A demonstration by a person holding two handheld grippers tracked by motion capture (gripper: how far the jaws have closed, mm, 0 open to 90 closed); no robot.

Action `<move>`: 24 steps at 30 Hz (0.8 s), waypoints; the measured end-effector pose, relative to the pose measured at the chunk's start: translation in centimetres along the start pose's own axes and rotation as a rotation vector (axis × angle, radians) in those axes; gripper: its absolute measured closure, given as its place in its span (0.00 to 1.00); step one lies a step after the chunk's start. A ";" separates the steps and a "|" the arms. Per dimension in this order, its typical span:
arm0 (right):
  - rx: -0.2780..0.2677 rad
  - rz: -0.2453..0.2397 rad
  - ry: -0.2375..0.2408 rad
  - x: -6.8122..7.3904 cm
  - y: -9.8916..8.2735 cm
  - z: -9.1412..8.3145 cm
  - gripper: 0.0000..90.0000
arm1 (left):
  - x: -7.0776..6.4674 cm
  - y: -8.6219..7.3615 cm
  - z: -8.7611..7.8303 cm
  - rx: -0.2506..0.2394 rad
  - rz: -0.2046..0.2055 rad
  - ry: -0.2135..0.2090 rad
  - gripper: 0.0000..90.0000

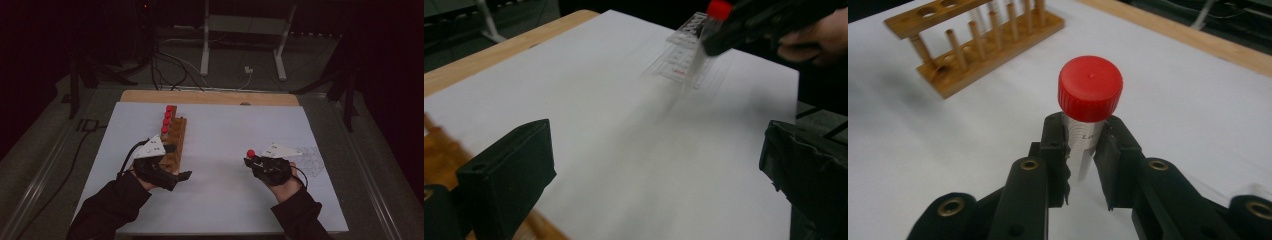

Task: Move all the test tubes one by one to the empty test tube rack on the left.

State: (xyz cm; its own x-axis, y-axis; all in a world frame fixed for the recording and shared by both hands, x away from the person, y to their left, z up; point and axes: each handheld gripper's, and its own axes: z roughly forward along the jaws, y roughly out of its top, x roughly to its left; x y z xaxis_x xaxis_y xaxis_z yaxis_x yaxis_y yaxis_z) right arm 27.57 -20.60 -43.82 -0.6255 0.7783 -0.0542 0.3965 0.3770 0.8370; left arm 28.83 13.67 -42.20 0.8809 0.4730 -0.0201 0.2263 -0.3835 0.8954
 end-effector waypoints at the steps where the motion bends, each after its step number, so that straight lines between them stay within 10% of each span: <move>1: 0.002 -0.003 0.010 0.2 0.0 0.1 0.82 | -0.1 0.2 0.2 0.000 0.006 -0.005 0.02; 15: 0.020 -0.047 0.081 2.5 0.0 1.0 0.82 | -2.1 3.2 3.7 -0.026 0.067 -0.084 0.08; 24: 0.033 -0.063 0.115 3.6 0.0 1.5 0.82 | -3.5 4.3 6.4 -0.033 0.107 -0.125 0.29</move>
State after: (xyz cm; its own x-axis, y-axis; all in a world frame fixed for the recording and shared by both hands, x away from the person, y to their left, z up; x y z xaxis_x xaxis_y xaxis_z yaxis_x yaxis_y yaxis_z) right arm 26.38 -17.08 -44.88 -0.7221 0.6905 -0.0413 0.3751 0.4411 0.8153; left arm 29.38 5.31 -41.15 0.9445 0.3277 0.0229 0.1163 -0.3987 0.9097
